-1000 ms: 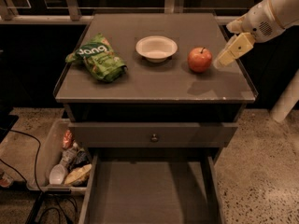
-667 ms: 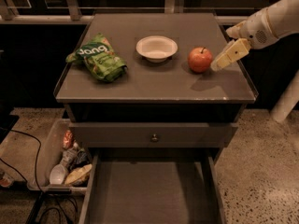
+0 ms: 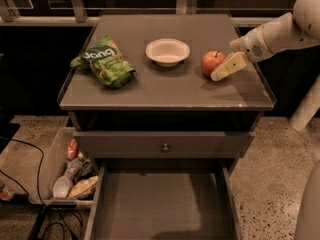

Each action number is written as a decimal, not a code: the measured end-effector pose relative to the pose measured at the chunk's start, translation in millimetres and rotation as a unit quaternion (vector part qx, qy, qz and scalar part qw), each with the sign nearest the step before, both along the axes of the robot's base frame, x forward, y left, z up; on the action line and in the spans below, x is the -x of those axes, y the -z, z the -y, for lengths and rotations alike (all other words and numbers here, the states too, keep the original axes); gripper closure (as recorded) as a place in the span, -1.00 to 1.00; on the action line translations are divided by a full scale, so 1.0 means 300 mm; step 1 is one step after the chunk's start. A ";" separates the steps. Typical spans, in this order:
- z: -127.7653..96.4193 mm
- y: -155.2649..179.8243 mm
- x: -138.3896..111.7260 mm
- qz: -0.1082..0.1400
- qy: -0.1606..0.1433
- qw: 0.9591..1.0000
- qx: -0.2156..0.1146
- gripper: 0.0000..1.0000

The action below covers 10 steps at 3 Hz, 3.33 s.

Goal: Place apple into middle drawer

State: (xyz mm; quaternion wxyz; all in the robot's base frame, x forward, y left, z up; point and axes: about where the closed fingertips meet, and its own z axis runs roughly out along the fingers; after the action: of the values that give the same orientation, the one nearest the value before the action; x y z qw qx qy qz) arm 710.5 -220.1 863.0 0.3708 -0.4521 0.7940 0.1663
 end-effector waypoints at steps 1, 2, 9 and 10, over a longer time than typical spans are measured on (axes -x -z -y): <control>-0.001 0.001 0.000 0.000 0.000 1.000 0.000 -1.00; -0.001 0.001 0.000 0.000 0.000 1.000 0.000 -0.64; 0.071 -0.208 0.345 0.078 -0.058 0.993 -0.061 1.00; 0.130 -0.214 0.523 0.100 -0.067 0.991 -0.058 1.00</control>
Offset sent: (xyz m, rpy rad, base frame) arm 0.0001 0.0002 -0.0002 0.0001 0.0003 0.0002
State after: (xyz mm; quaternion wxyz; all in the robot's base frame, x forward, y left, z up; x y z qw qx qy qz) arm 553.5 -259.2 927.4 0.4619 -0.4966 0.7099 0.1903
